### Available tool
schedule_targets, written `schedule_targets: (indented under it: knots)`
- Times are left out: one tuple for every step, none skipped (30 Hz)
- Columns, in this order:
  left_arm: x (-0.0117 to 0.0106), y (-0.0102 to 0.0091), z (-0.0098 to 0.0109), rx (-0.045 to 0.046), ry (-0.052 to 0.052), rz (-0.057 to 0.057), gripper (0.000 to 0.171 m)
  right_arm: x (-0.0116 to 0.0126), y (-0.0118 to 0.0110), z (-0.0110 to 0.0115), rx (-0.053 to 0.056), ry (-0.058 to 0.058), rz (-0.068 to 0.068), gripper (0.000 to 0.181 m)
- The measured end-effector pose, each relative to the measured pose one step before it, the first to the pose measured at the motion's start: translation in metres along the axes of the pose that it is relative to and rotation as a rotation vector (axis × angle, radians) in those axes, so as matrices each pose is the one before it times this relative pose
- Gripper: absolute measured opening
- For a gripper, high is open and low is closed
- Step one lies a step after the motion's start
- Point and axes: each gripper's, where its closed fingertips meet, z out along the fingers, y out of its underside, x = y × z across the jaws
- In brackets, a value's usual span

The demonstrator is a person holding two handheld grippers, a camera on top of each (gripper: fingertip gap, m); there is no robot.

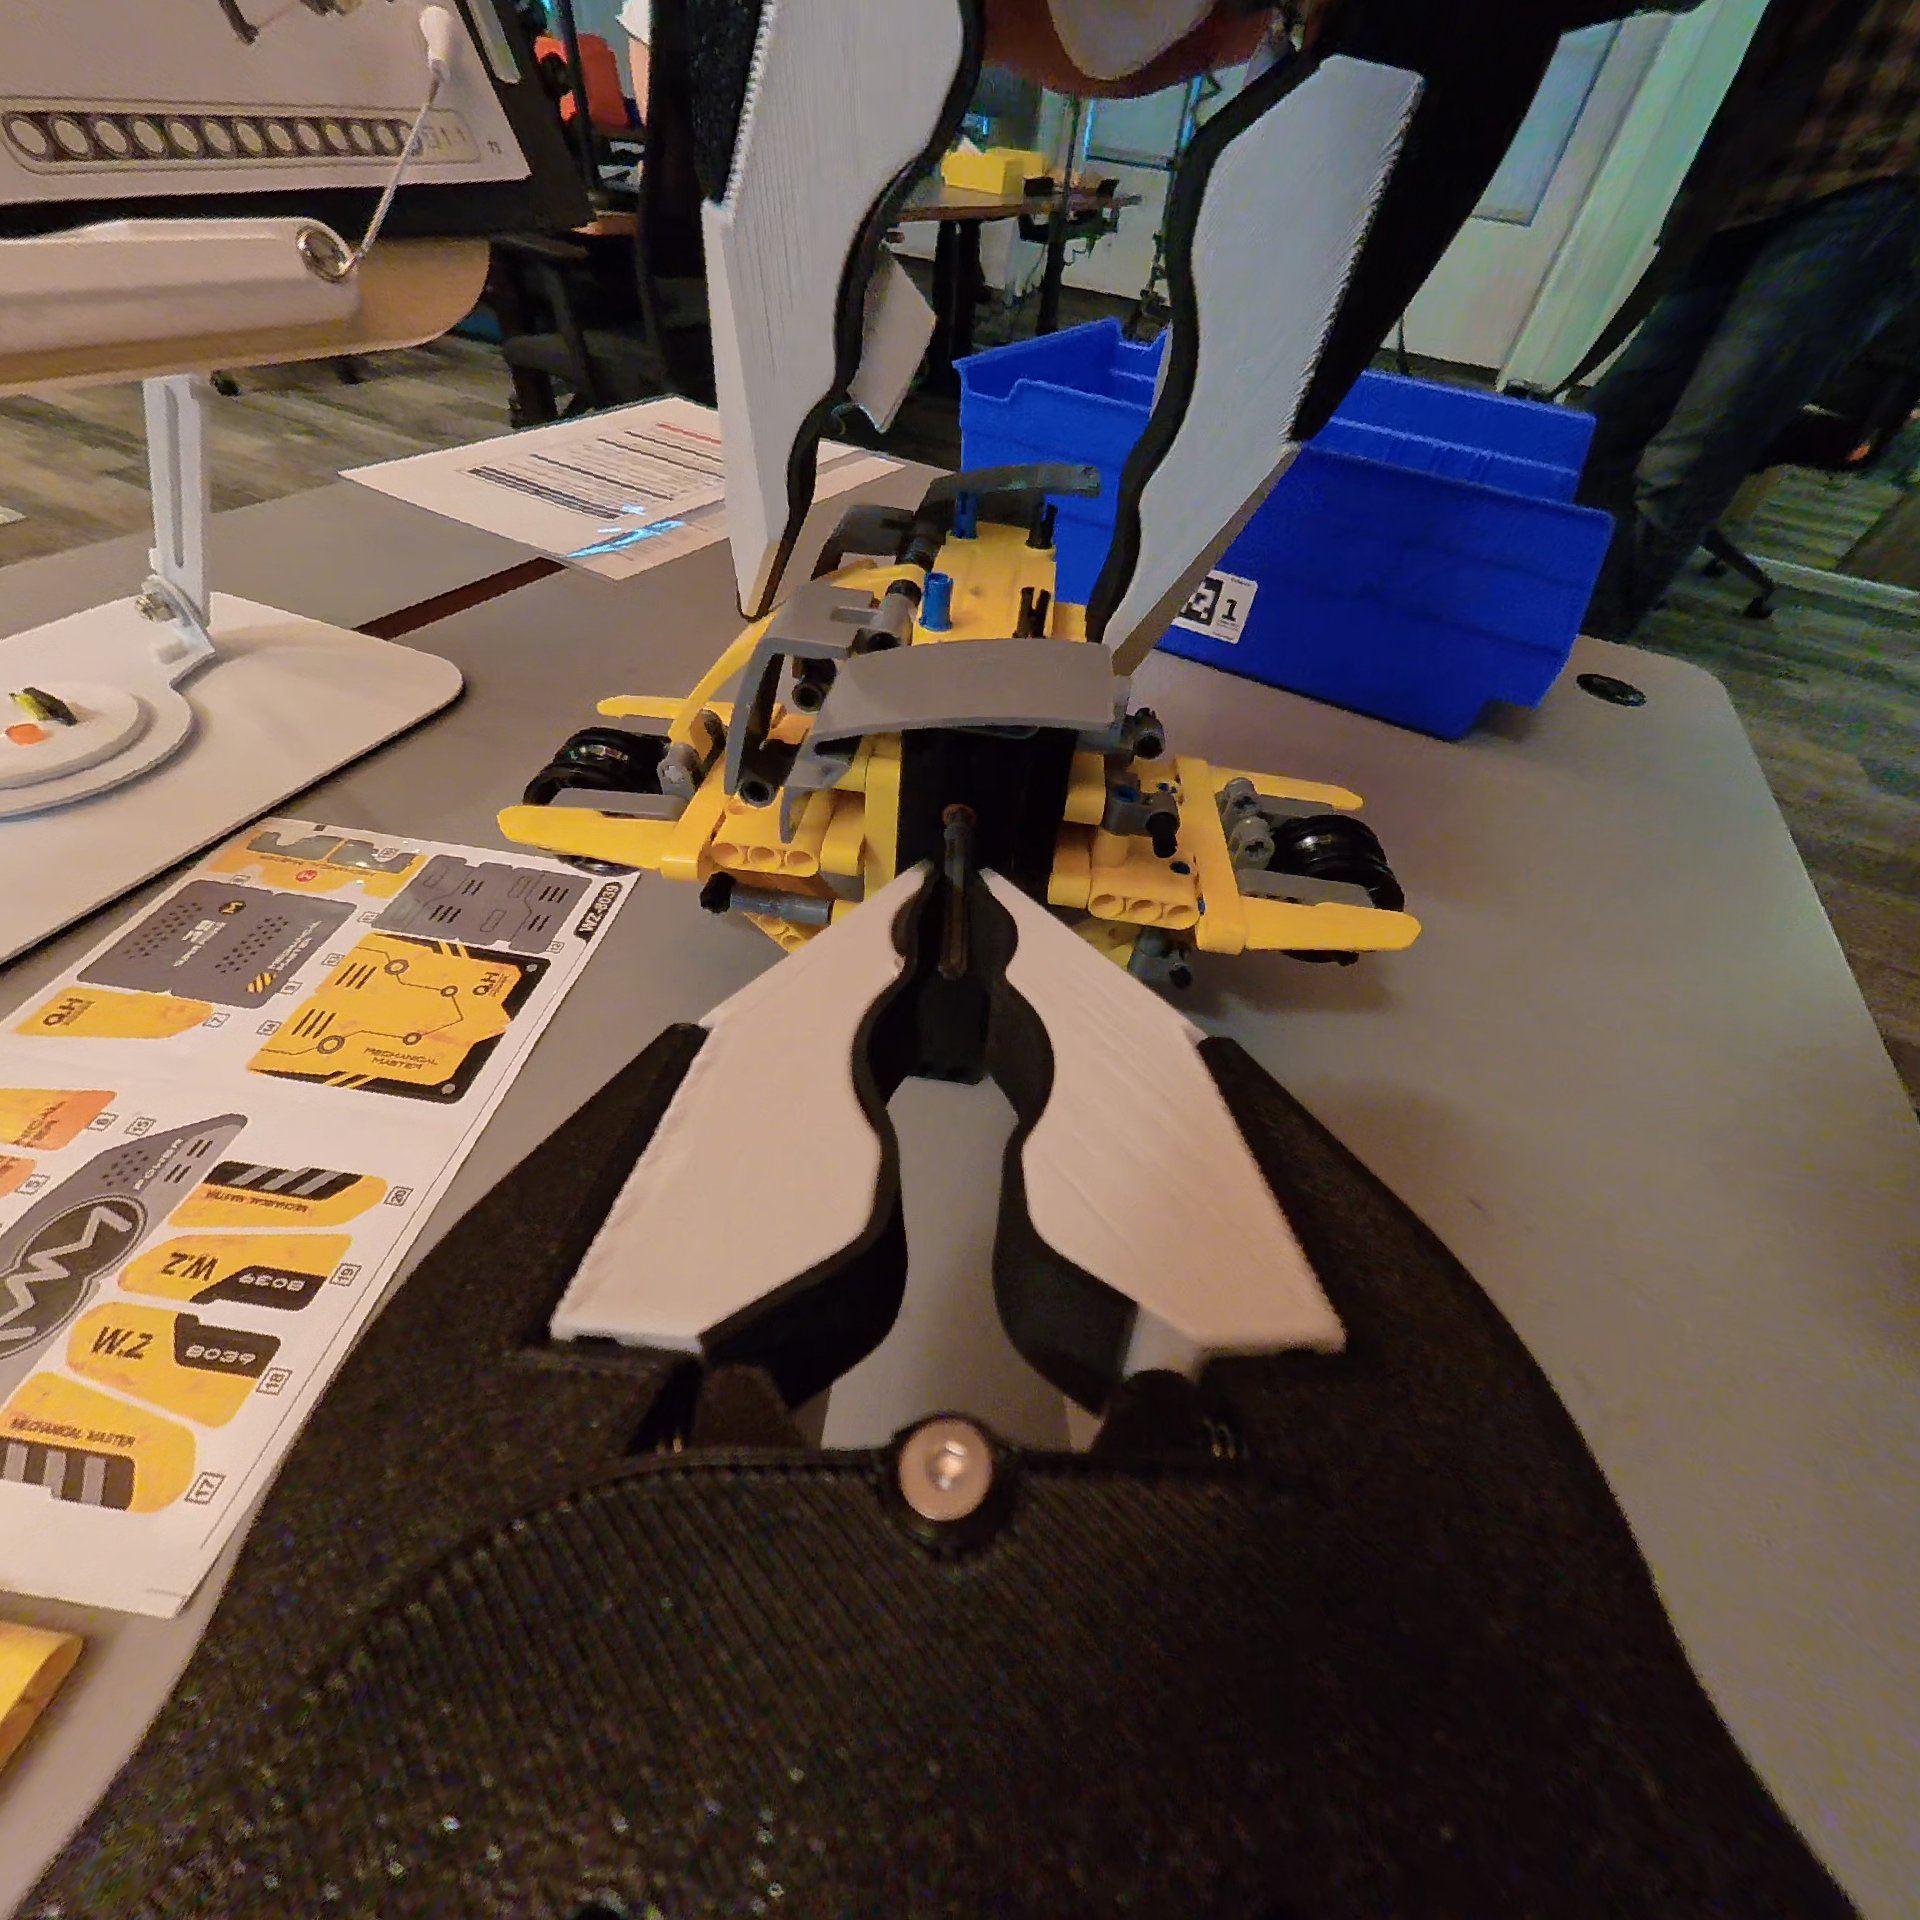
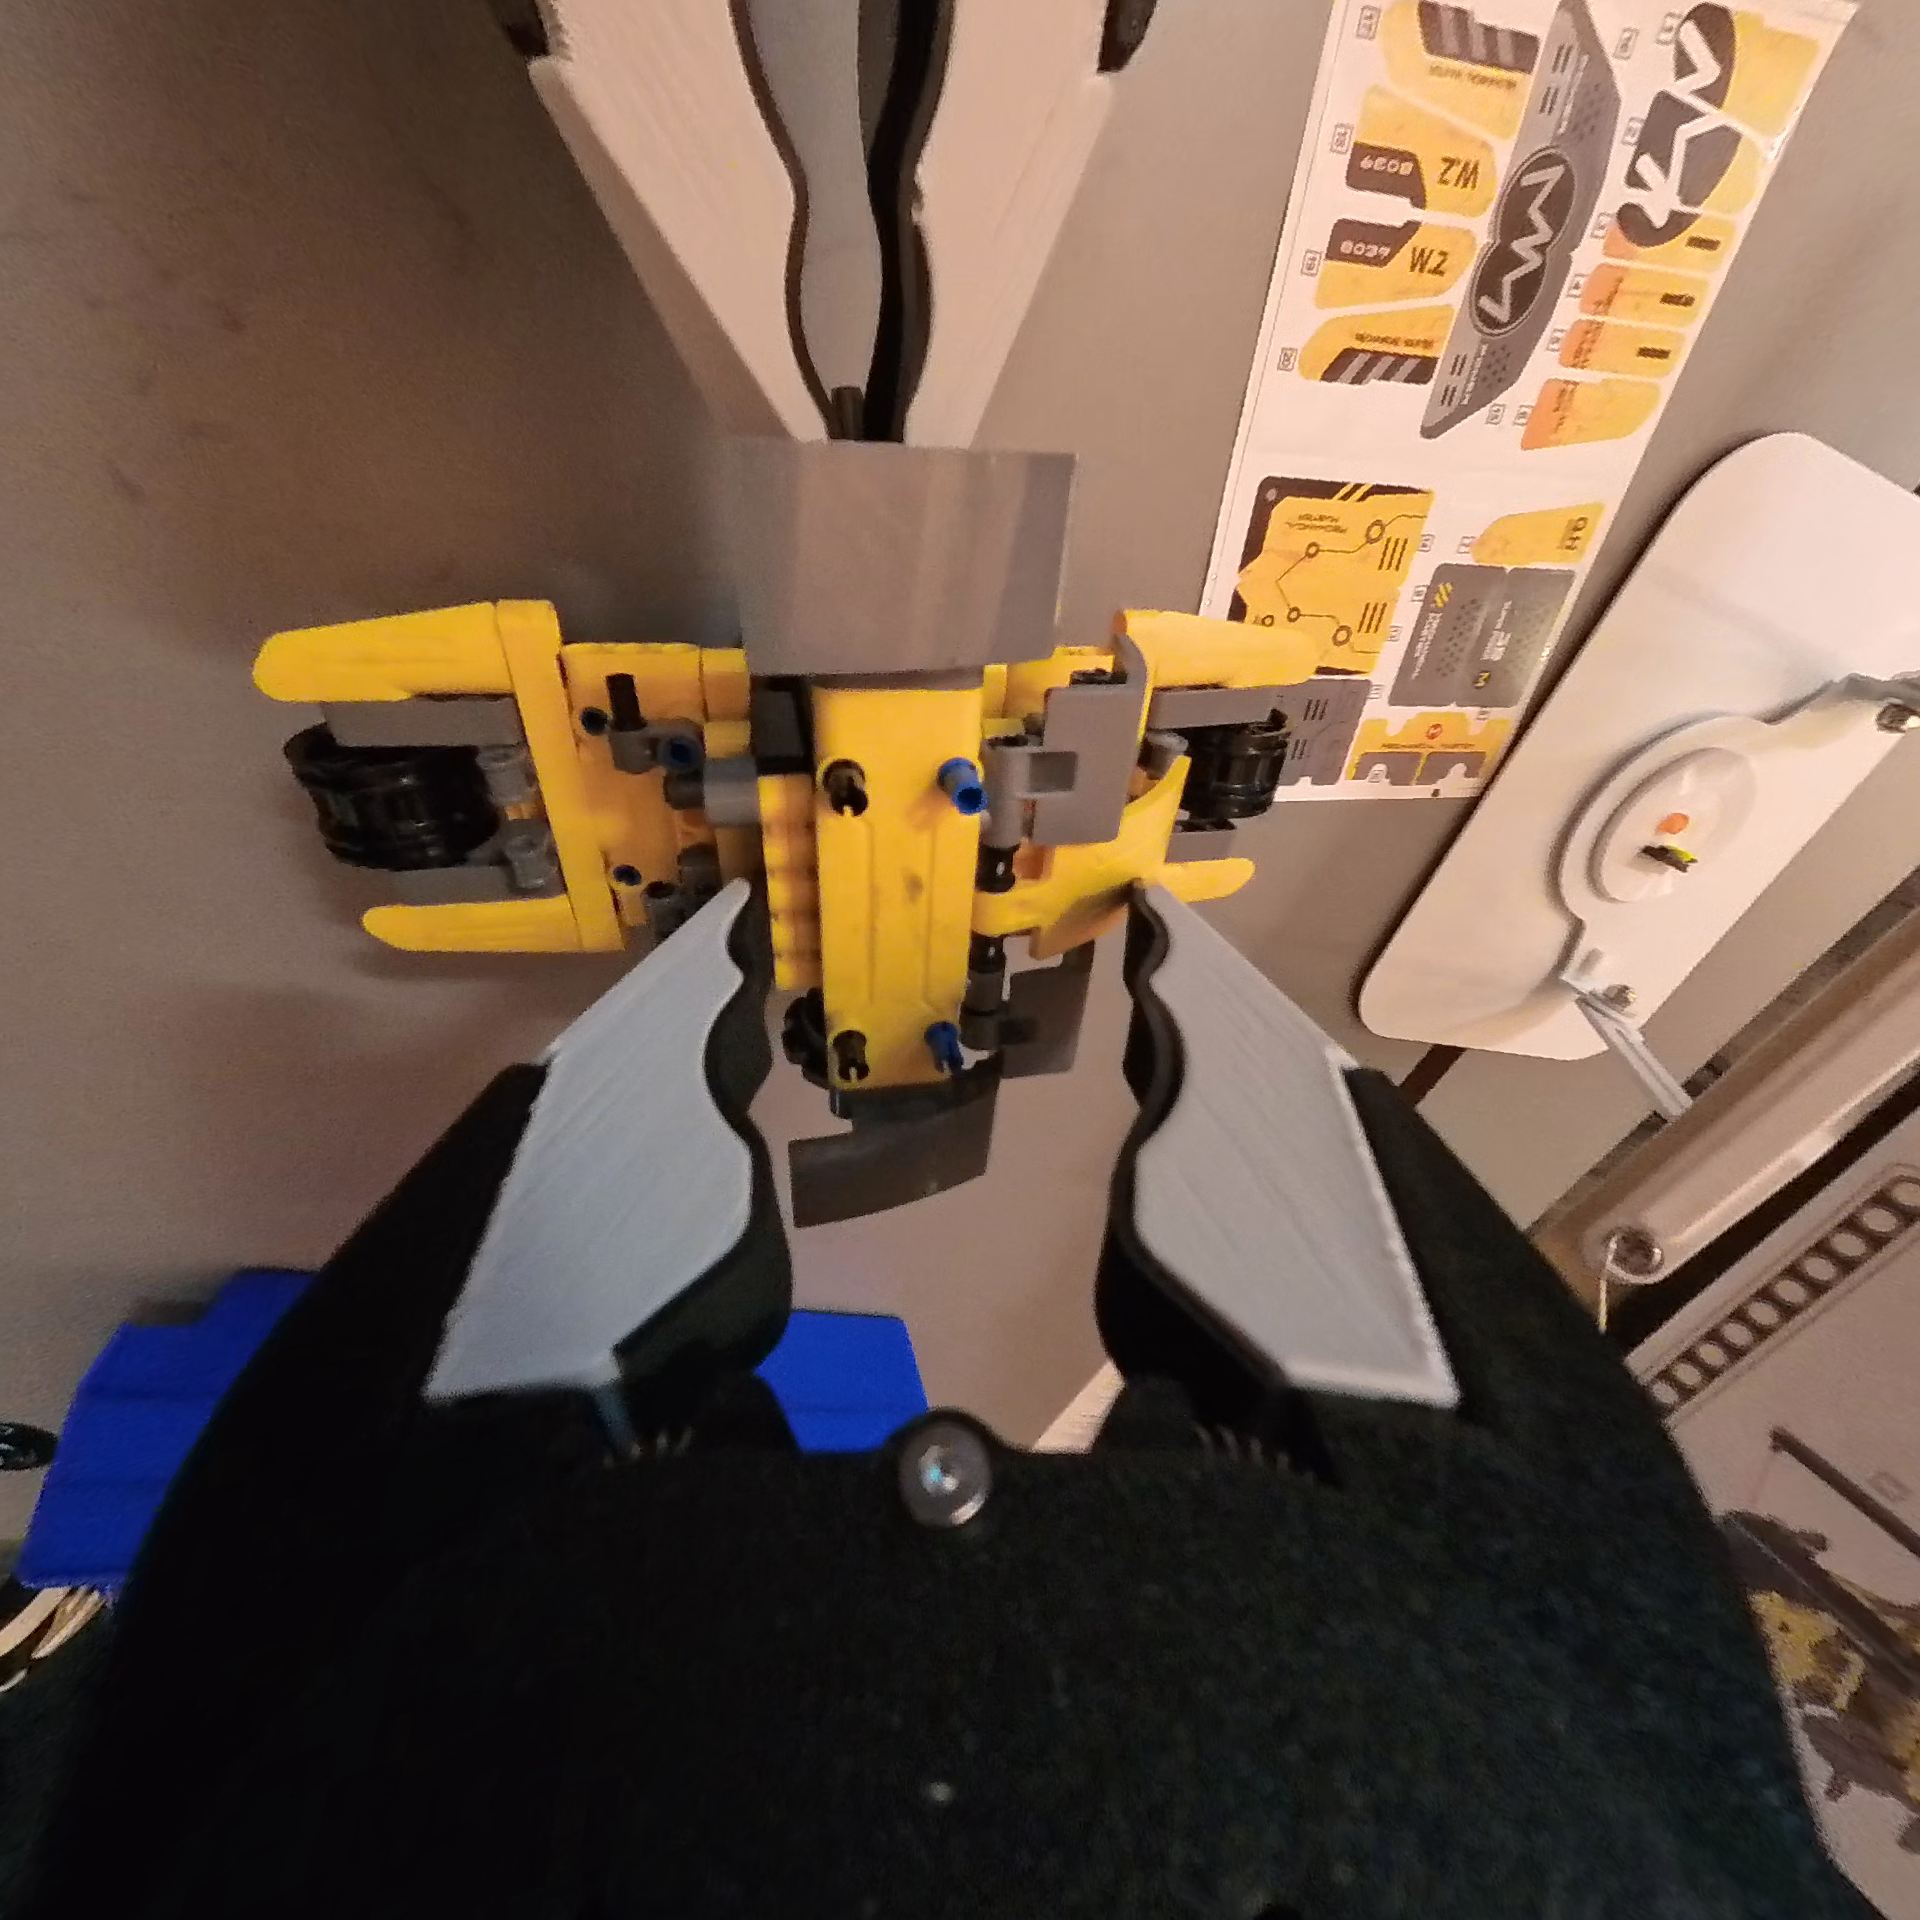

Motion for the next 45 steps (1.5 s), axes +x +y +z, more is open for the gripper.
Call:
schedule_targets:
  knots:
    - [-0.00015,0.00002,-0.00014,0.00026,0.0024,-0.0042,0.002,0.00025,-0.0002,0.00011,-0.002,0.0035,0.0004,0.068]
    - [-0.00022,-0.00004,-0.00015,0.00084,0.0015,-0.0039,0.002,0.0003,-0.00031,0.00039,-0.0006,0.0057,0.0026,0.068]
    - [-0.00016,-0.00008,-0.00015,0.0006,0.0008,-0.0019,0.002,-0.00024,-0.00028,-0.00007,0.003,0.0016,0.008,0.068]
    - [-0.00013,-0.00006,-0.00016,0.00077,-0.0009,-0.0005,0.002,-0.00032,-0.00007,-0.00009,0.0073,0.0015,0.0142,0.068]
    - [0.0001,-0.00005,0.00003,0.00037,0.0006,-0.0002,0.002,-0.00044,-0.00006,0.0,0.0129,0.0032,0.0144,0.068]
    - [-0.00004,-0.00001,0.00005,-0.00006,0.0002,-0.0001,0.002,-0.00037,-0.00002,-0.00012,0.0154,0.0039,0.0175,0.067]
    - [-0.00005,0.00003,0.00003,0.0004,0.0002,-0.0012,0.002,-0.00029,-0.00008,-0.00014,0.0172,0.0043,0.0177,0.067]
    - [-0.00002,-0.00008,0.00013,0.00026,0.0,-0.002,0.002,-0.0002,-0.00006,-0.00008,0.0175,0.0034,0.0142,0.067]
    - [-0.00017,0.00009,0.00019,-0.00033,-0.0011,-0.0012,0.002,-0.0002,0.0001,-0.00008,0.0157,0.0009,0.0132,0.067]
    - [-0.00013,-0.00011,0.00015,0.00047,-0.0008,-0.002,0.002,-0.00004,-0.00005,0.00004,0.0137,-0.001,0.0104,0.066]
    - [-0.00015,0.0,0.00007,-0.00043,0.0003,-0.0014,0.002,-0.00011,-0.00002,0.00003,0.01,-0.0017,0.005,0.066]
    - [0.00005,0.00005,0.00013,-0.00036,0.0023,-0.0036,0.002,-0.00002,-0.00004,-0.00001,0.003,-0.0012,0.0002,0.066]
    - [-0.00002,-0.00015,-0.00002,0.00005,0.0044,-0.007,0.002,-0.00004,-0.00008,0.00002,-0.0021,-0.0016,-0.0015,0.066]
    - [0.00001,0.00015,0.00002,-0.00119,0.0063,-0.0083,0.002,0.00005,-0.00012,0.00012,-0.0037,-0.0013,-0.0039,0.066]
    - [-0.00003,0.00003,-0.00015,-0.00057,0.0072,-0.0116,0.002,0.00006,-0.00029,0.00001,-0.0029,-0.0017,-0.0024,0.066]
    - [0.00003,0.00014,0.00007,-0.00098,0.0069,-0.0107,0.002,0.00001,-0.00008,0.00008,-0.0003,-0.0015,-0.0039,0.066]
    - [-0.00004,-0.00008,0.00008,0.00012,0.0056,-0.009,0.001,0.00004,-0.00006,0.00005,0.0023,-0.0014,-0.0019,0.066]
    - [0.00016,-0.00015,0.00027,0.0016,0.0017,-0.0068,0.001,0.00006,0.00012,0.00006,0.0036,-0.0017,0.0009,0.066]
    - [0.00026,-0.00018,0.0004,0.00109,-0.0003,-0.001,0.001,0.00008,0.00039,0.00001,0.0041,-0.0013,-0.0013,0.066]
    - [0.0002,-0.00023,0.00023,0.00138,-0.0007,0.0027,0.001,-0.00002,0.0001,0.0,0.0049,-0.0019,0.0006,0.066]
    - [0.00013,-0.00022,0.00013,0.00019,0.0039,0.0009,0.001,0.00011,0.00006,0.00008,0.004,-0.0014,0.0008,0.065]
    - [-0.00013,-0.00012,0.00008,0.00032,0.0095,-0.0071,0.001,0.00005,-0.00009,0.00005,0.0029,-0.0015,0.0023,0.065]
    - [-0.00009,-0.00015,-0.00001,0.00012,0.0106,-0.0094,0.001,0.00014,0.00006,-0.00004,0.0022,-0.0024,0.0039,0.065]
    - [-0.00027,-0.00024,0.00014,0.00045,0.0078,-0.0055,0.001,0.00024,-0.00007,0.00012,0.0032,-0.0022,0.0026,0.065]
    - [-0.00026,-0.00026,0.00018,0.00056,0.0006,0.0017,0.001,0.00026,0.00028,0.00003,0.0021,-0.0038,0.0074,0.065]
    - [-0.0002,-0.00016,0.00023,0.00083,-0.0071,0.0102,0.001,0.00024,0.00025,0.00005,0.0019,-0.0032,0.0043,0.065]
    - [0.00004,-0.00001,0.00009,0.00014,-0.01,0.0126,0.001,0.00014,0.00004,0.00005,0.0024,-0.0026,0.0031,0.065]
    - [0.00011,0.00011,0.00005,-0.00052,-0.0049,0.0091,0.001,-0.00001,-0.00002,0.00008,0.0009,-0.0014,-0.0003,0.065]
    - [0.00016,0.00016,-0.00004,-0.00133,0.0024,0.0014,0.001,-0.00012,-0.00016,0.00006,-0.0004,-0.0007,-0.0031,0.065]
    - [0.0002,0.00022,-0.00002,-0.00249,0.008,-0.0026,0.001,-0.00018,-0.00027,-0.00002,0.0008,-0.0003,-0.0048,0.065]
    - [-0.00014,0.00022,-0.00003,-0.0023,0.01,-0.0083,0.001,0.00006,-0.00015,0.00004,0.0017,-0.0012,-0.0005,0.065]
    - [-0.00001,0.00014,0.0,-0.0014,0.0099,-0.0126,0.001,0.00005,-0.00014,0.00009,0.0026,-0.0007,0.0012,0.065]
    - [-0.0001,0.00003,-0.00008,0.00019,0.0057,-0.0132,0.001,-0.00003,-0.00015,0.00009,0.0026,-0.0001,0.0035,0.065]
    - [0.00022,-0.00019,0.00022,0.00204,0.0031,-0.0163,0.001,-0.00006,0.00013,-0.00007,0.0012,0.0009,0.0023,0.065]
    - [0.00029,-0.00013,0.00004,0.00431,0.005,-0.0242,0.001,-0.00021,-0.00004,-0.00002,0.0029,0.0015,0.0017,0.065]
    - [0.0001,-0.00006,0.00006,0.00165,0.0018,-0.012,0.001,-0.00007,0.00003,0.00001,0.004,0.0004,0.004,0.065]
    - [-0.00003,0.0002,0.00004,-0.00222,-0.0068,0.0108,0.001,-0.00006,0.00006,-0.00003,0.0032,-0.0003,0.003,0.065]
    - [0.0,0.00016,-0.00002,-0.00501,-0.0077,0.0178,0.001,-0.00011,-0.00014,0.00009,0.0007,0.0005,-0.0021,0.065]
    - [0.0001,0.00004,0.0,-0.00525,-0.0047,0.0161,0.001,0.00002,-0.00007,-0.00002,-0.0023,-0.0001,-0.0025,0.065]
    - [0.00001,0.0002,-0.00006,-0.00445,-0.0032,0.0178,0.001,0.00002,-0.00015,0.00008,-0.0028,-0.0009,-0.003,0.065]
    - [-0.00003,0.0002,-0.00006,-0.00341,-0.0025,0.0163,0.001,0.0,-0.00003,0.00008,-0.0027,-0.0014,-0.003,0.065]
    - [0.00015,0.00003,0.0001,-0.00367,0.0023,0.0117,0.001,0.00006,-0.00007,0.00006,-0.0028,-0.001,-0.0045,0.065]
    - [-0.00012,-0.00042,0.00037,-0.0029,0.003,0.0115,0.001,0.00009,0.00023,0.0,-0.0026,-0.0016,-0.0002,0.065]
    - [-0.00029,-0.00011,0.00042,-0.00333,0.0075,0.0014,0.001,0.00014,-0.00012,-0.00002,0.0003,-0.0009,0.0002,0.065]
    - [-0.00012,-0.00022,0.00018,0.00191,0.0097,-0.0084,0.001,0.00005,0.00024,0.00002,-0.0012,-0.0002,0.0,0.065]
